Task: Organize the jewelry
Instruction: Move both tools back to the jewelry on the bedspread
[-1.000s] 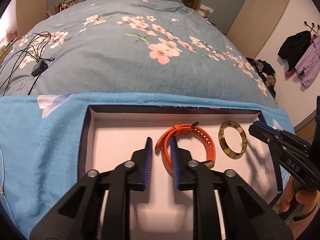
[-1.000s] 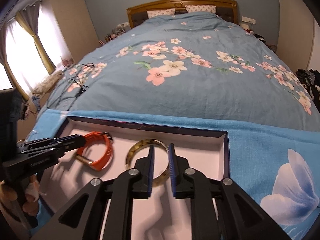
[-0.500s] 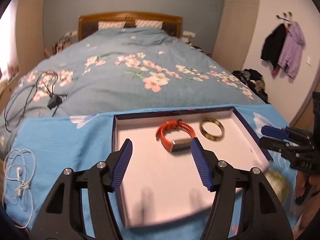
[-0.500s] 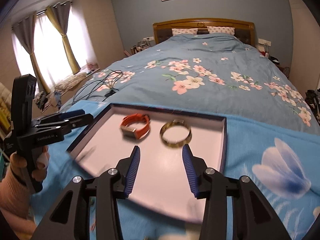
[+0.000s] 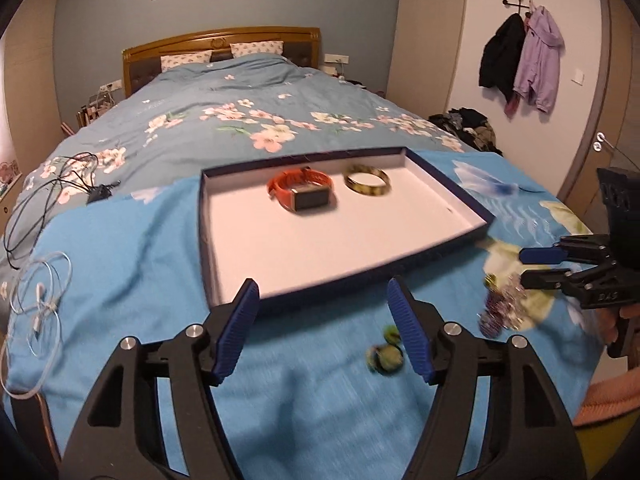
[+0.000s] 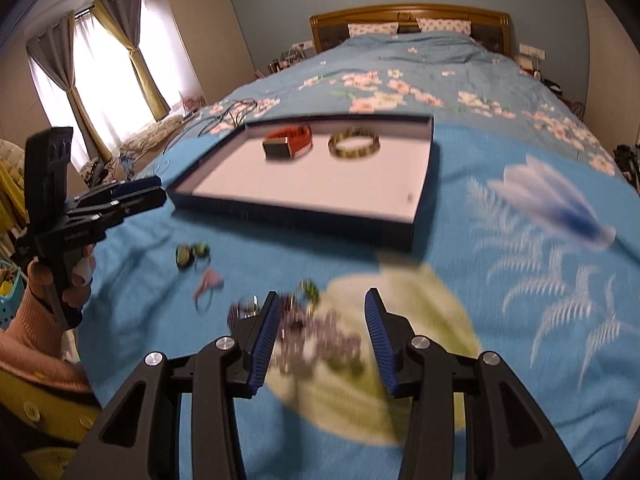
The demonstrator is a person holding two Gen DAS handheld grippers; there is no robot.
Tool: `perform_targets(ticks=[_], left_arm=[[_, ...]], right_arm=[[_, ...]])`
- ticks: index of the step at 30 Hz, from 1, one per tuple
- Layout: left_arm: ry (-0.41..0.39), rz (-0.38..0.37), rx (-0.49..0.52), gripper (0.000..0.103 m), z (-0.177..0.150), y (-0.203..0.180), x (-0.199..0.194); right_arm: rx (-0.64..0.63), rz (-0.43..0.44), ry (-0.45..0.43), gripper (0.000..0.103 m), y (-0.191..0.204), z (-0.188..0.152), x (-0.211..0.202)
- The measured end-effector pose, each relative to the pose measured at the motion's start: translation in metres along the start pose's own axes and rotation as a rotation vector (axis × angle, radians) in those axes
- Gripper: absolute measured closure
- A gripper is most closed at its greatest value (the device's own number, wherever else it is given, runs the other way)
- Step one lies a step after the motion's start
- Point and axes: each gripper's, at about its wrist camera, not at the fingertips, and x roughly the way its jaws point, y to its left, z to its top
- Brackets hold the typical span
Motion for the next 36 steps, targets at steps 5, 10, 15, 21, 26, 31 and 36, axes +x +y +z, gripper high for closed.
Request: perform_targets(ticks=[5, 10, 15, 21, 26, 31, 36], left_arm=[[0.016, -0.042, 0.042, 0.037, -0.014, -0.021, -0.007], [0.041, -0.101, 0.11, 0.037, -0.022, -0.045, -0.007], [0.058, -0.147, 0.18, 0.037, -0.031, -0.069, -0.007], [0.094, -0.172, 0.193, 0.038, -0.032, -0.08, 0.003], [0.116, -0.195, 0.189, 0.041, -0.032, -0.083, 0.011], [0.16, -0.2, 0.166, 0.05, -0.032, -0.083, 0.025], [0.178, -0.224, 0.151, 0.057, -0.03, -0.084, 0.033]], right_arm=[[0.019, 0.008, 0.015, 0.061, -0.001, -0.01, 0.004], [0.016, 0.01, 0.013, 0.068, 0.001, -0.012, 0.003], [0.006, 0.025, 0.005, 0.088, 0.002, -0.016, 0.0], [-0.001, 0.024, -0.027, 0.096, 0.004, -0.017, -0.008], [0.008, 0.04, -0.07, 0.096, 0.003, -0.011, -0.019], [0.016, 0.066, -0.115, 0.096, 0.003, -0.004, -0.031], [0.014, 0.084, -0.162, 0.096, 0.006, 0.003, -0.045]])
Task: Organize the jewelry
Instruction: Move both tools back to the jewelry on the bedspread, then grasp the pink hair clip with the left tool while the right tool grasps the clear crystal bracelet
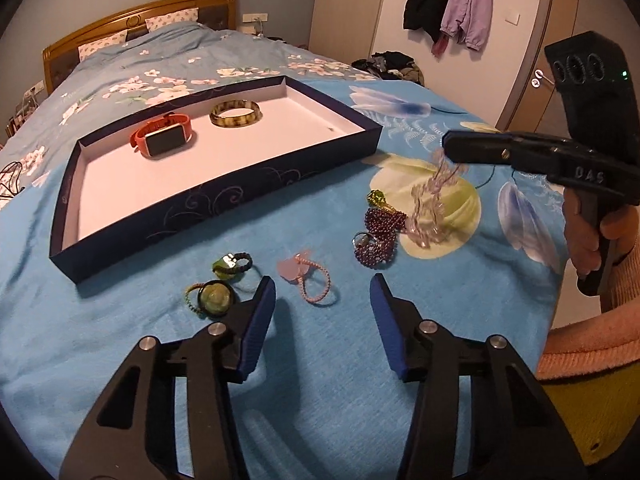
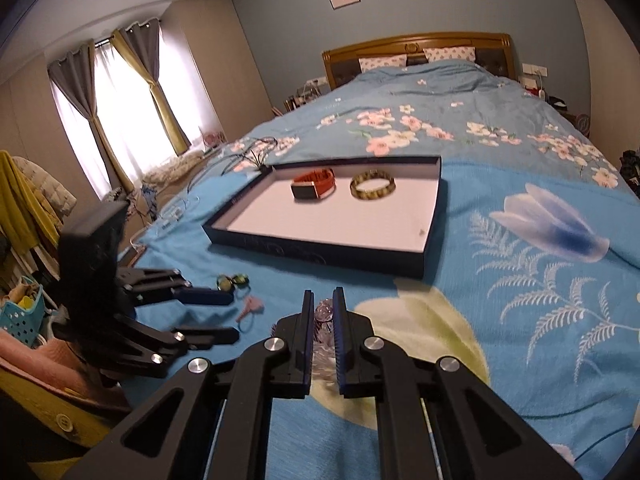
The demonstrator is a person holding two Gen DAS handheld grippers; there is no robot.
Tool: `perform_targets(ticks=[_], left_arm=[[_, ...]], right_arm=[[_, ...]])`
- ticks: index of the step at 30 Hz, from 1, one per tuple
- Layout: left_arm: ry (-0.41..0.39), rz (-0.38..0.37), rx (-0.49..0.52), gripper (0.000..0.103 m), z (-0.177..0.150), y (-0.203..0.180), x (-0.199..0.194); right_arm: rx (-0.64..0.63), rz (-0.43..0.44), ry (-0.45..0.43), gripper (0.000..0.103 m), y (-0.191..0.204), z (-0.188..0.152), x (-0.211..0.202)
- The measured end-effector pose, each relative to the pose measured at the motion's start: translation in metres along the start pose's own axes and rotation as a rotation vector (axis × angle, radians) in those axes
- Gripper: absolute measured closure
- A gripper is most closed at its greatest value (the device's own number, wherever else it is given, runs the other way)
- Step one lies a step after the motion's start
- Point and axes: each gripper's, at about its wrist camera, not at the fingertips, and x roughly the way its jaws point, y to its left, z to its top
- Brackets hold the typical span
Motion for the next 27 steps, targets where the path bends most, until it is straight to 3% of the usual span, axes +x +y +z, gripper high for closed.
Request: perform_targets(ticks=[8, 13, 19, 20, 27], left_arm=[[0.028, 0.001, -0.02, 0.066, 0.007, 0.002, 0.015], [0.037, -0.003, -0.054, 0.085, 0.009, 0.009, 0.018], [0.024, -0.001, -0.075, 0.093, 0.01, 0.013, 0.015], [0.024, -0.001, -0.077, 0.1, 0.01, 0.014, 0.014], [-0.002, -0.023, -0.094, 0.1, 0.012, 0.016, 0.008]], right_arm=[[-0.012, -0.003, -0.062, 0.096, 0.005, 0.015, -0.013], [-0.018, -0.002, -0.067, 0.096, 0.006, 0.018, -0.011], [-0.012, 0.008, -0.061, 0.096, 0.007, 0.018, -0.004], [-0.011, 0.01, -0.062, 0.096, 0.007, 0.018, -0.004], [-0.011, 0.017, -0.07, 0.096, 0.007, 0.021, -0.003]])
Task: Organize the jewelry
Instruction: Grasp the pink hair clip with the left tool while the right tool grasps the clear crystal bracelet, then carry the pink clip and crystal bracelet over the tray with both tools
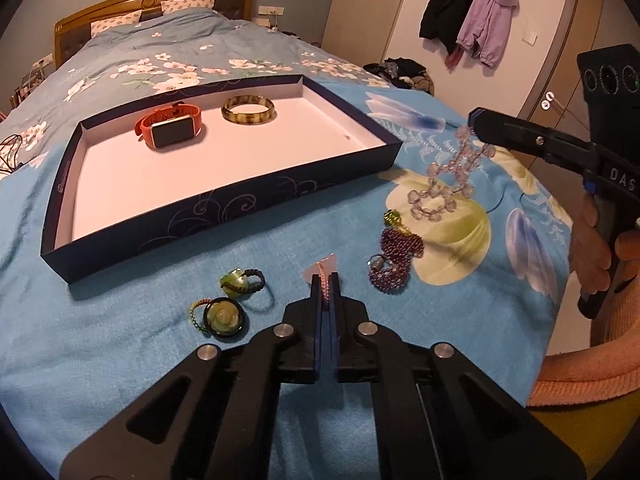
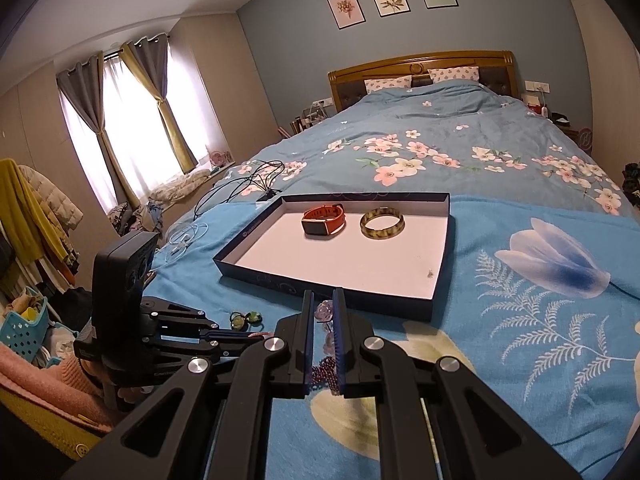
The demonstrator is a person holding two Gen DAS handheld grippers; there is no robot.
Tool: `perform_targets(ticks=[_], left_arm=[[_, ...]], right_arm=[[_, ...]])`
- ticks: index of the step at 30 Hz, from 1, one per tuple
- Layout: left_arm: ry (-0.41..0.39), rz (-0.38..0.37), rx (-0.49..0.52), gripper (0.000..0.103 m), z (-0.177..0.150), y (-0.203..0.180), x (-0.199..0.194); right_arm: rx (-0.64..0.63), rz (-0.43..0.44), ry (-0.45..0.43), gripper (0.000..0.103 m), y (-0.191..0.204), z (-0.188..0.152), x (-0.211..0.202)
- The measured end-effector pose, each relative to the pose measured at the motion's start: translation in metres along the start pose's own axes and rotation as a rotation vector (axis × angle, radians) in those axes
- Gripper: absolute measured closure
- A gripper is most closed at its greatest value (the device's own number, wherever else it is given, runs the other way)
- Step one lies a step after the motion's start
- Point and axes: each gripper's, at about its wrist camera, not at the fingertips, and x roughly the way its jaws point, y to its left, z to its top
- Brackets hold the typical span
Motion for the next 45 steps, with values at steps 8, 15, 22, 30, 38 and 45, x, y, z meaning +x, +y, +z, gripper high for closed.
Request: perform_targets(ticks=[8, 15, 22, 30, 38, 45], left_arm=[[-0.066, 0.007, 0.005, 0.1, 0.009, 0.0, -0.02], [-0.115, 0.034, -0.008, 0.1, 0.023, 0.01, -0.035], [-0.143, 0.064, -0.027, 0.1, 0.039, 0.027, -0.041], [-0.147, 0.109, -0.034, 0.1, 0.059, 0.047, -0.036], [-0.121, 0.138, -0.06, 0.1, 0.07, 0.067, -0.023], [-0.09, 0.175, -0.063, 0.1, 0.077, 0.078, -0.005]], right_arm=[[-0.013, 0.009, -0.02, 0.096, 0.0, 0.012, 0.005], [-0.033, 0.017, -0.041, 0.096, 0.003, 0.03, 0.012], [-0.047, 0.02, -0.064, 0.096, 0.004, 0.053, 0.027], [-0.024, 0.026, -0.034, 0.096, -0.001, 0.07, 0.059], [0.003, 0.013, -0.011, 0.096, -0.007, 0.081, 0.092], [0.026, 0.015, 0.018, 0.096, -0.008, 0.087, 0.122]])
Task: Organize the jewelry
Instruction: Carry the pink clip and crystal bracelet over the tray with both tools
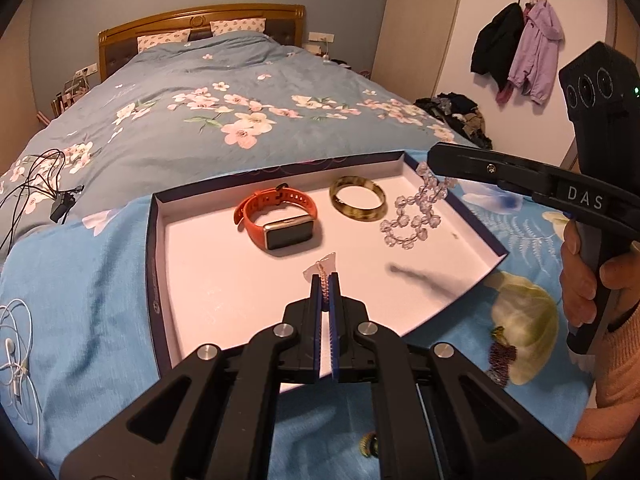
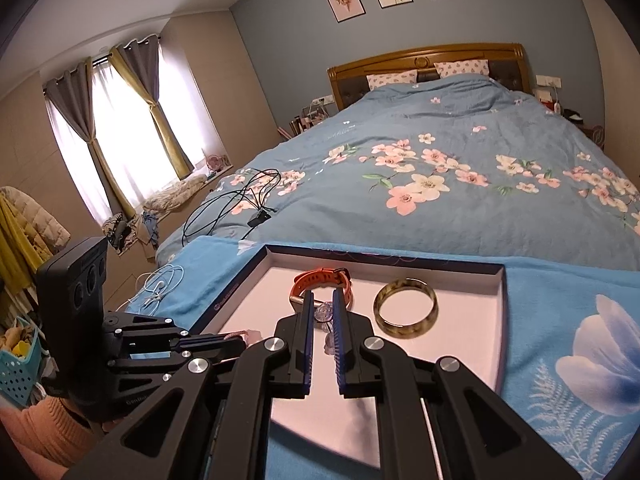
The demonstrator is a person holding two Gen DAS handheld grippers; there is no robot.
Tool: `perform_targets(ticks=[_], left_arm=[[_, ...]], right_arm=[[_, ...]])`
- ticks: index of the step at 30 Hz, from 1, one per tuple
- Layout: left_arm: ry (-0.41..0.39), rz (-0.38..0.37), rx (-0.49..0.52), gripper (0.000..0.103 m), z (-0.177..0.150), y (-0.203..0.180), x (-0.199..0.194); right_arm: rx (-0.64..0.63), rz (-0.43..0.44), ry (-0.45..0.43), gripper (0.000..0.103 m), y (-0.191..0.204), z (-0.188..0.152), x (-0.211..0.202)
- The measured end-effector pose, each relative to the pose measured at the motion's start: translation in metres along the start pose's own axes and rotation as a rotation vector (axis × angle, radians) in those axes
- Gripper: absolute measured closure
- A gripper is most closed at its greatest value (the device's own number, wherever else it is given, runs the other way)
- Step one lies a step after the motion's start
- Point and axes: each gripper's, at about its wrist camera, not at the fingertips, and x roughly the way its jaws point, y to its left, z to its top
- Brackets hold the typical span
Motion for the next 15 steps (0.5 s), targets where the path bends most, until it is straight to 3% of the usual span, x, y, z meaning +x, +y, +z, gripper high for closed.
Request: perform_targets(ticks=[15], left_arm=[[0.057, 0.045, 0.008, 0.1, 0.009, 0.007, 0.037]], right_arm=[[0.086, -0.045, 0.056, 0.096, -0.026, -0.004, 0.034]])
